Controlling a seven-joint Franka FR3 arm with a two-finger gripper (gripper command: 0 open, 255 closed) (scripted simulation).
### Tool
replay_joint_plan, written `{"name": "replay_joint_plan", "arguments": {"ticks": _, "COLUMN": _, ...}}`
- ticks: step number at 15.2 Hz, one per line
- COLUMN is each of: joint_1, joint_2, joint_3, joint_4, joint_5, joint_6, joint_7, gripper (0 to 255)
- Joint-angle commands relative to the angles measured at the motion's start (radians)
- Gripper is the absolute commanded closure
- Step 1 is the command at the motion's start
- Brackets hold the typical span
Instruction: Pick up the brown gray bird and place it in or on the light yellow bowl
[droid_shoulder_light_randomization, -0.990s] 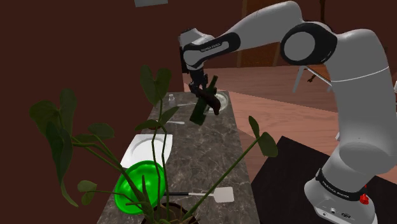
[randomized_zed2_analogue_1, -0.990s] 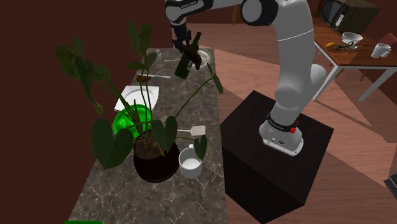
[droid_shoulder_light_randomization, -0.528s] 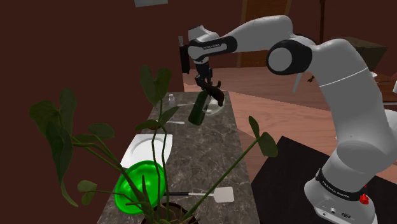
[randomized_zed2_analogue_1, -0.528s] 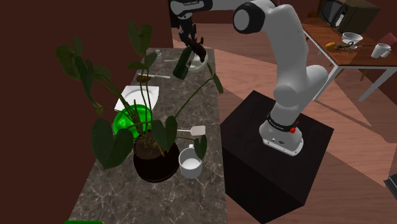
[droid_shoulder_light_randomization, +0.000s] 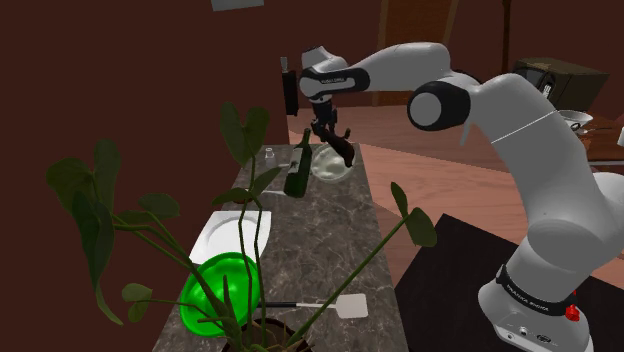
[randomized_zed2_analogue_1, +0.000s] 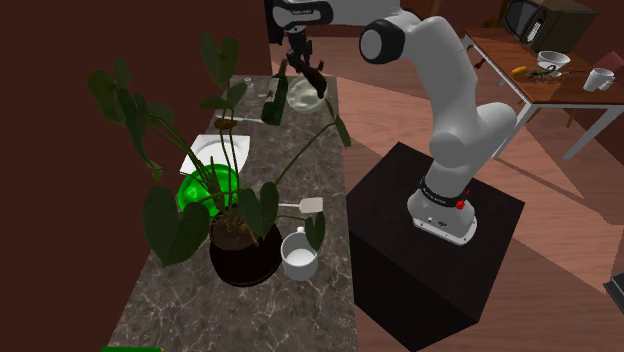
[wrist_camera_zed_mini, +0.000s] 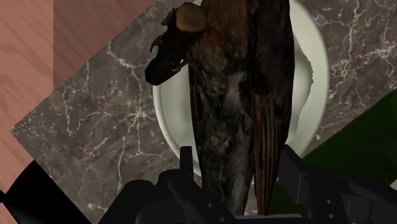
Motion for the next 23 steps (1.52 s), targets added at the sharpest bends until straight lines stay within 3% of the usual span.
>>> {"name": "replay_joint_plan", "arguments": {"ticks": 1, "joint_1": -0.002, "joint_2": -0.006, "joint_3": 0.0, "joint_4": -0.035, "joint_5": -0.001, "joint_6": 0.03, "joint_7": 0.006, "gripper": 255}}
{"name": "replay_joint_plan", "arguments": {"ticks": 10, "joint_1": -0.008, "joint_2": 0.017, "joint_3": -0.002, "joint_4": -0.115, "joint_5": -0.008, "joint_6": 0.13, "joint_7": 0.023, "gripper": 255}}
{"name": "replay_joint_plan", "arguments": {"ticks": 18, "joint_1": -0.008, "joint_2": 0.017, "joint_3": -0.001, "joint_4": -0.114, "joint_5": -0.008, "joint_6": 0.13, "joint_7": 0.023, "gripper": 255}}
{"name": "replay_joint_plan", "arguments": {"ticks": 19, "joint_1": -0.01, "joint_2": 0.008, "joint_3": -0.001, "joint_4": -0.129, "joint_5": -0.008, "joint_6": 0.136, "joint_7": 0.024, "gripper": 0}}
{"name": "replay_joint_plan", "arguments": {"ticks": 23, "joint_1": -0.01, "joint_2": 0.013, "joint_3": -0.001, "joint_4": -0.124, "joint_5": -0.008, "joint_6": 0.136, "joint_7": 0.023, "gripper": 0}}
